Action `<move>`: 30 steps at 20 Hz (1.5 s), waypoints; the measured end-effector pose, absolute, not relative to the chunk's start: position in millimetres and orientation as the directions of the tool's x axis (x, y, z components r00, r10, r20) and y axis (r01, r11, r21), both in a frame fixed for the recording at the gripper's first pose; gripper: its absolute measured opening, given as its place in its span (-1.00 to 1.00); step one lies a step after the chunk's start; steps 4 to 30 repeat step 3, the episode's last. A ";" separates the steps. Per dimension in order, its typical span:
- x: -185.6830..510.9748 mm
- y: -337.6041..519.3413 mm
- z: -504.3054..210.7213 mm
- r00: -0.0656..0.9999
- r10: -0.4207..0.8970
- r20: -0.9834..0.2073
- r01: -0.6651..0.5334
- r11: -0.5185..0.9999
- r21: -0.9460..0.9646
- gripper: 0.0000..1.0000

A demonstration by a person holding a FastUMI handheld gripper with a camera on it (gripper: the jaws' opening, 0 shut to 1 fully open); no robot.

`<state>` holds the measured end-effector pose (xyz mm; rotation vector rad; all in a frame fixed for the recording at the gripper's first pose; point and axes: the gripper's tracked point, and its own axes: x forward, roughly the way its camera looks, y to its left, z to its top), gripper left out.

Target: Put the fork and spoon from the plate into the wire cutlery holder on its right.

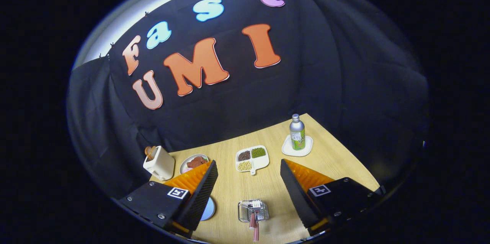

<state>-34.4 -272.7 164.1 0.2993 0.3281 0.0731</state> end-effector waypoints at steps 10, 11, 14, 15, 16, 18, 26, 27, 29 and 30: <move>-39.2 -287.6 169.5 0.961 0.092 -0.259 -0.013 0.957 0.291 0.97; -39.2 -287.6 169.5 0.961 0.092 -0.259 -0.013 0.957 0.291 0.97; -39.2 -287.6 169.5 0.961 0.092 -0.259 -0.013 0.957 0.291 0.97; -39.2 -287.6 169.5 0.961 0.092 -0.259 -0.013 0.957 0.291 0.97; -39.2 -287.6 169.5 0.961 0.092 -0.259 -0.013 0.957 0.291 0.97; -39.2 -287.6 169.5 0.961 0.092 -0.259 -0.013 0.957 0.291 0.97; -39.2 -287.6 169.5 0.961 0.092 -0.259 -0.013 0.957 0.291 0.97; -39.2 -287.6 169.5 0.961 0.092 -0.259 -0.013 0.957 0.291 0.97; -39.2 -287.6 169.5 0.961 0.092 -0.259 -0.013 0.957 0.291 0.97; -39.2 -287.6 169.5 0.961 0.092 -0.259 -0.013 0.957 0.291 0.97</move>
